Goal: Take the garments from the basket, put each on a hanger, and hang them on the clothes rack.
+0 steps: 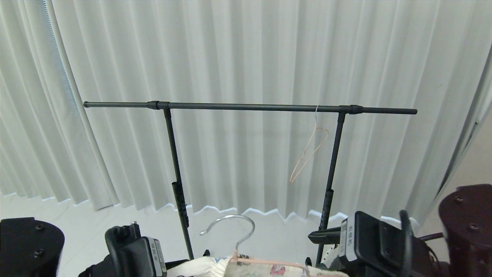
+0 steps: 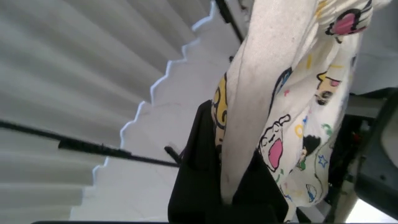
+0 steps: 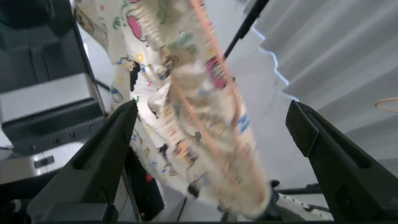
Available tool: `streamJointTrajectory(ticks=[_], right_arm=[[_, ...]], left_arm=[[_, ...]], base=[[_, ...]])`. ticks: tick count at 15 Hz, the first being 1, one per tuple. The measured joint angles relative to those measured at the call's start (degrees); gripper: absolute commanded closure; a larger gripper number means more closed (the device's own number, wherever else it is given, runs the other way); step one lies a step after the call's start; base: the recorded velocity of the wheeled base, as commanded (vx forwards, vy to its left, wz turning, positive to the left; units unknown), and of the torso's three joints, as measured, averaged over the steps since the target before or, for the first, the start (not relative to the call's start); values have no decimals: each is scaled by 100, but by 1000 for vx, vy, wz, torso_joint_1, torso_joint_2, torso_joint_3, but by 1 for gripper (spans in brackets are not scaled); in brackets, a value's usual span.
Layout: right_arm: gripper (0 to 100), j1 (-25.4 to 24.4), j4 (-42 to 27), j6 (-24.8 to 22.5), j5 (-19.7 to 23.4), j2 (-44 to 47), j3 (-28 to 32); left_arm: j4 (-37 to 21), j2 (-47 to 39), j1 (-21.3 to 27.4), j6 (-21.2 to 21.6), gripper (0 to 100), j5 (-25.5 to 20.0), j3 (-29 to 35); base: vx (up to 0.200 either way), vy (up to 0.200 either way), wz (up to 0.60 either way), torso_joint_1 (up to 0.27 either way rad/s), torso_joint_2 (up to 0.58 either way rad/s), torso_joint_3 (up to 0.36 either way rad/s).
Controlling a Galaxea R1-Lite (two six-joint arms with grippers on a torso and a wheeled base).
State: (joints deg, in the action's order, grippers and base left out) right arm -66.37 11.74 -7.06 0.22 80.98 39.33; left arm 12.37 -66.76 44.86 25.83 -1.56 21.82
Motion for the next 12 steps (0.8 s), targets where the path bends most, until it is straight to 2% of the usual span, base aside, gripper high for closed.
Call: streamJointTrajectory(ticks=[4,12], right_arm=[[0,9,-734,-154,2,485,540],[0,-20,-958,-216,-6,736,614]], left_arm=[[0,-17,414,17,100,22,13],[0,-16,601,20,100,34,111]], base=[[0,0,0,0,0,0],[0,0,0,0,0,0]])
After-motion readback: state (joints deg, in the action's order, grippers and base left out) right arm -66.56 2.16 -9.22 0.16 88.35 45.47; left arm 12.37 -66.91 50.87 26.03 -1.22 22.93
